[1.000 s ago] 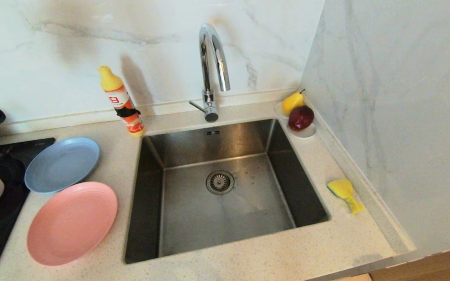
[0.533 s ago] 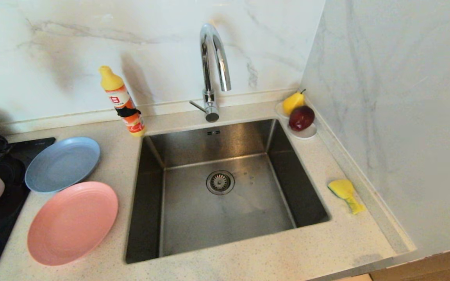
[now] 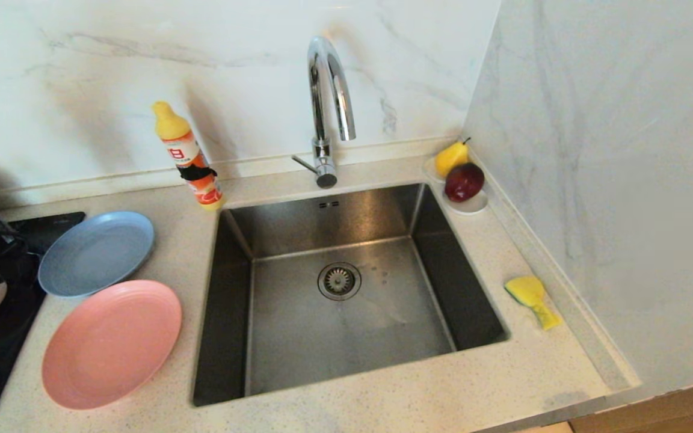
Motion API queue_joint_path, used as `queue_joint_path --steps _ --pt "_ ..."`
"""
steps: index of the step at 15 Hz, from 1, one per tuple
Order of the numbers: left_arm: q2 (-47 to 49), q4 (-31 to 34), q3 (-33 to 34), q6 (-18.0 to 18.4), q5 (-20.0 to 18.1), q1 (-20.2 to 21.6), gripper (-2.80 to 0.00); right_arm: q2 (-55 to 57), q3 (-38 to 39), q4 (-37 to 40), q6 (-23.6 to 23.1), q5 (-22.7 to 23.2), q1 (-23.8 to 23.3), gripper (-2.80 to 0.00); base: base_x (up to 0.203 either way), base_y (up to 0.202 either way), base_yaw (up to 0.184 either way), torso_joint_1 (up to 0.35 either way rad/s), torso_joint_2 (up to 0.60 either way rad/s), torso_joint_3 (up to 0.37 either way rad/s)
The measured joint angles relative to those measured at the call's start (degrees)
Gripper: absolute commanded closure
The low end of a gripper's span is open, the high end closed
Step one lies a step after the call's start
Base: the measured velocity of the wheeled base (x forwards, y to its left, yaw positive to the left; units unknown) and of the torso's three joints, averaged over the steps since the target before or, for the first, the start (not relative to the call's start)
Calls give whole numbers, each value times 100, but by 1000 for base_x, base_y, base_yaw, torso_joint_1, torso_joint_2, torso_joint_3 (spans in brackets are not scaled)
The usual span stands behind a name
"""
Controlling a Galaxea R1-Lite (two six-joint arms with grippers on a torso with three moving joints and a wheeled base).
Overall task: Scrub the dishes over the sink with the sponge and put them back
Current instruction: Place the plate on the plate
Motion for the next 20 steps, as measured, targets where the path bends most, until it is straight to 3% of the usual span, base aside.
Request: queue_joint_path --steps 7,12,16,20 --pt "250 -1 -6 -345 -684 2 -280 0 0 -2 0 1 0 0 0 0 0 0 0 0" --pt "426 -25 -27 -428 -743 2 -280 0 0 -2 -2 0 0 0 0 0 0 0 0 0" --pt "465 -53 -74 -606 -1136 2 -280 0 0 -2 0 -3 0 0 0 0 0 0 0 0" --pt "525 -97 -165 -630 -1175 -54 -280 0 0 -2 -2 0 0 0 0 0 0 0 0 0"
